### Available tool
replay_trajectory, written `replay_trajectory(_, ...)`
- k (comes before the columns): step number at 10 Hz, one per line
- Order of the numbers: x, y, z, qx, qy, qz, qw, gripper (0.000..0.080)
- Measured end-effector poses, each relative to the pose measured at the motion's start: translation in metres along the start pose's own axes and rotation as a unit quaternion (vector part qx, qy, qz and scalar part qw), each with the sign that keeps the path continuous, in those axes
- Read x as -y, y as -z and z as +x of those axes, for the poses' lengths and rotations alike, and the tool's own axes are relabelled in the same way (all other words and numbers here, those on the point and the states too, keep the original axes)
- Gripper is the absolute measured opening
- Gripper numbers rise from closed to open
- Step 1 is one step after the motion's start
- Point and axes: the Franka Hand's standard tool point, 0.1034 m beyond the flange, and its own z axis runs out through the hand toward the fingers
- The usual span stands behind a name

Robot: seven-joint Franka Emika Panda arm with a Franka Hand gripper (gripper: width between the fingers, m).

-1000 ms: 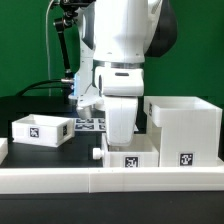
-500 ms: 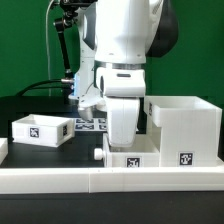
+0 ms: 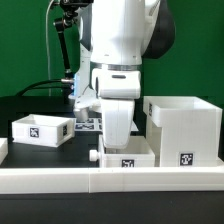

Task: Assemble drawer

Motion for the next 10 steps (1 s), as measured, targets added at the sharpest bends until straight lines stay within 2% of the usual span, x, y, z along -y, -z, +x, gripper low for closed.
replay_trajectory(3, -0.001, 0.001, 0.013, 0.009, 0.029, -0.002, 1.0, 0.0042)
replay_trajectory(7, -0.001, 0.001, 0.01, 0.008, 0.025, -0.001, 1.0, 0.0042)
replay_trajectory(10, -0.002, 0.002, 0.024, 0.007, 0.031, -0.001, 0.999, 0.0042)
